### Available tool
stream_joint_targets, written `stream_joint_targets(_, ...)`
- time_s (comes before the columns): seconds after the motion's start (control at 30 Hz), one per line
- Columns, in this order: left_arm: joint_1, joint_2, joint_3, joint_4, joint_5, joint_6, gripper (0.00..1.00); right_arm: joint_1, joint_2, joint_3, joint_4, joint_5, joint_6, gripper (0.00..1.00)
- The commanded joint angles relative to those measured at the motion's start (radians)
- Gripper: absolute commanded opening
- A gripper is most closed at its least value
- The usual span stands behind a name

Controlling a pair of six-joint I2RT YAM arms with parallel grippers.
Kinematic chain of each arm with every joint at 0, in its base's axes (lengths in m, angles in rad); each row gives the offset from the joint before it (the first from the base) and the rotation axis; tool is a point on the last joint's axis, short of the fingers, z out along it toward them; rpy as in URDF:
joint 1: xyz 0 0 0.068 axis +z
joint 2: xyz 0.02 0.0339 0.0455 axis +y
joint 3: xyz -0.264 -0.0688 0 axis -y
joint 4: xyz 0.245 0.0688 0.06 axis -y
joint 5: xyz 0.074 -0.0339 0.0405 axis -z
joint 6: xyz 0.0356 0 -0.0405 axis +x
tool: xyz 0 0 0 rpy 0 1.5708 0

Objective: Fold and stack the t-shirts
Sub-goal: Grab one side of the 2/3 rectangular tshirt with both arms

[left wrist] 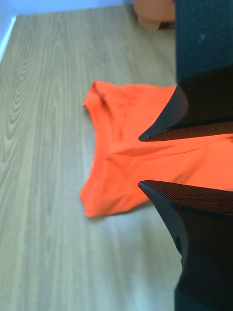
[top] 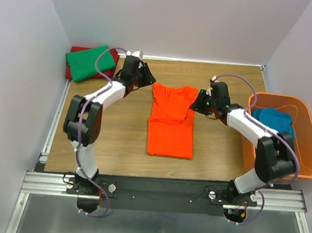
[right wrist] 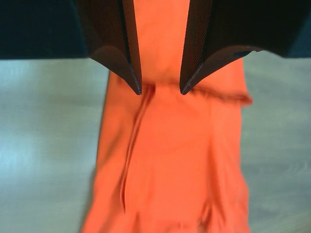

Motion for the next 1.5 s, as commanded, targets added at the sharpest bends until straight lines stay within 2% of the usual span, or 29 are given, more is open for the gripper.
stream_joint_targets(0.0,-0.006,-0.179,-0.188,0.001,-0.027,-0.054,0.45,-0.004,-0.133,-0.14,-0.051,-0.133,0.07,0.44)
stream_joint_targets(0.07,-0.006,-0.278,-0.329,0.032,-0.025,-0.065,0.43,-0.004,-0.217,-0.232,-0.063,-0.175,0.086,0.44)
stream_joint_targets(0.23,-0.044,-0.461,-0.563,0.016,-0.024,-0.074,0.42,-0.001,-0.346,-0.387,-0.112,-0.278,0.116,0.44)
stream_joint_targets(0.53,-0.168,-0.696,-0.808,-0.081,-0.106,-0.186,0.43,0.01,-0.523,-0.594,-0.183,-0.33,0.186,0.44)
stream_joint_targets(0.57,-0.177,-0.712,-0.845,-0.085,-0.102,-0.208,0.48,0.01,-0.533,-0.605,-0.193,-0.336,0.204,0.44)
stream_joint_targets(0.63,-0.216,-0.746,-0.873,-0.099,-0.097,-0.226,0.53,0.011,-0.556,-0.634,-0.2,-0.348,0.22,0.44)
stream_joint_targets(1.03,-0.363,-0.815,-0.996,-0.138,-0.058,-0.3,0.5,0.011,-0.59,-0.694,-0.181,-0.345,0.28,0.43)
stream_joint_targets(1.47,-0.461,-0.749,-1.043,-0.042,-0.013,-0.343,0.49,0.03,-0.541,-0.752,-0.055,-0.345,0.34,0.41)
